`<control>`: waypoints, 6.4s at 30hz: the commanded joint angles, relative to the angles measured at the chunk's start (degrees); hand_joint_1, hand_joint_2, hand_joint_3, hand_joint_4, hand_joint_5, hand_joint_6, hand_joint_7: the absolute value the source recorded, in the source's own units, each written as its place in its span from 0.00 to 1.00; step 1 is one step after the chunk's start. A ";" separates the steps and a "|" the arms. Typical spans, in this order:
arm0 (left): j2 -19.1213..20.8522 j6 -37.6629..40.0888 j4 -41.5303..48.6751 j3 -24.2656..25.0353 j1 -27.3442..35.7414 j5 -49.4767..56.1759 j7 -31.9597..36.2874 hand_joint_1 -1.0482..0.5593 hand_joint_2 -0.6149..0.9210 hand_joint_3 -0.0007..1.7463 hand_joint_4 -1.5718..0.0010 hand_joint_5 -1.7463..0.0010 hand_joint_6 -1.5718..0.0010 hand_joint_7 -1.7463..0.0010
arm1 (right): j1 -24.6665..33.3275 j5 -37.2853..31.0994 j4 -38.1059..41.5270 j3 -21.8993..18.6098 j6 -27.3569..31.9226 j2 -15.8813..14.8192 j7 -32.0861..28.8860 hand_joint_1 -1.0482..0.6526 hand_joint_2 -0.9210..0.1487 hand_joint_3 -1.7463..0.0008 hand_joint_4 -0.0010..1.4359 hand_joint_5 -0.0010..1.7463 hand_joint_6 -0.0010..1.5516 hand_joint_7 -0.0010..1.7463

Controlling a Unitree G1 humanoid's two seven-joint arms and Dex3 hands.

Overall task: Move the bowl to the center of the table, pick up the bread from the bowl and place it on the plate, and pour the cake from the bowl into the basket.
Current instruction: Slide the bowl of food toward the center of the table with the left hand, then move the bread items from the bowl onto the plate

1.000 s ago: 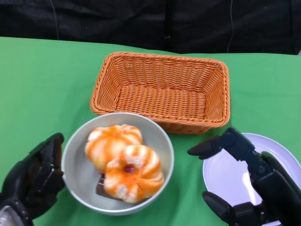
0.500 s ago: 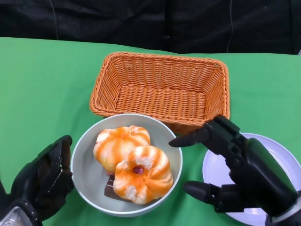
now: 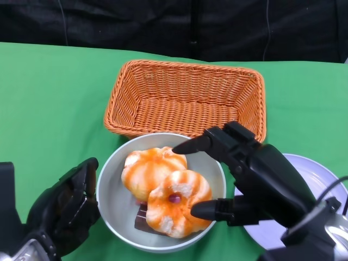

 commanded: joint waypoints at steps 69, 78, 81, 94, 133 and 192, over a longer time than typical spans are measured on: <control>-0.44 -2.55 -4.03 -5.36 1.69 8.46 1.64 0.24 1.00 0.37 0.92 0.94 0.91 0.99 | -11.62 -5.15 33.37 8.03 -10.06 -6.10 -18.40 0.44 0.00 1.00 0.47 0.48 0.52 0.09; -1.87 -2.78 -2.18 -4.77 0.96 8.34 2.36 0.25 1.00 0.37 0.92 0.93 0.91 1.00 | -7.54 13.96 25.30 5.46 -15.22 -4.18 -10.42 0.53 0.72 0.06 0.70 0.98 0.58 0.85; -1.69 -2.88 -1.99 -4.61 0.87 8.33 1.86 0.26 1.00 0.37 0.92 0.93 0.91 1.00 | -5.34 19.24 19.88 4.66 -14.52 -3.60 -6.88 0.55 0.78 0.01 0.72 1.00 0.56 0.90; -1.79 -2.81 -1.79 -4.47 0.81 8.43 1.94 0.26 1.00 0.37 0.92 0.92 0.90 0.99 | -4.07 20.06 17.49 2.68 -13.85 -1.58 -3.55 0.55 0.77 0.00 0.72 1.00 0.56 0.90; -2.12 -3.32 -0.63 -3.82 0.32 8.30 1.73 0.25 1.00 0.37 0.94 0.89 0.90 0.99 | -4.69 22.54 13.33 -1.82 -18.61 3.22 -4.53 0.56 0.74 0.00 0.72 1.00 0.57 0.91; -1.97 -1.76 -3.32 -2.98 1.42 7.67 2.26 0.26 1.00 0.37 0.98 0.83 0.90 1.00 | -8.11 4.11 12.87 -14.68 17.86 -15.65 0.02 0.67 0.55 0.26 0.63 1.00 0.51 0.92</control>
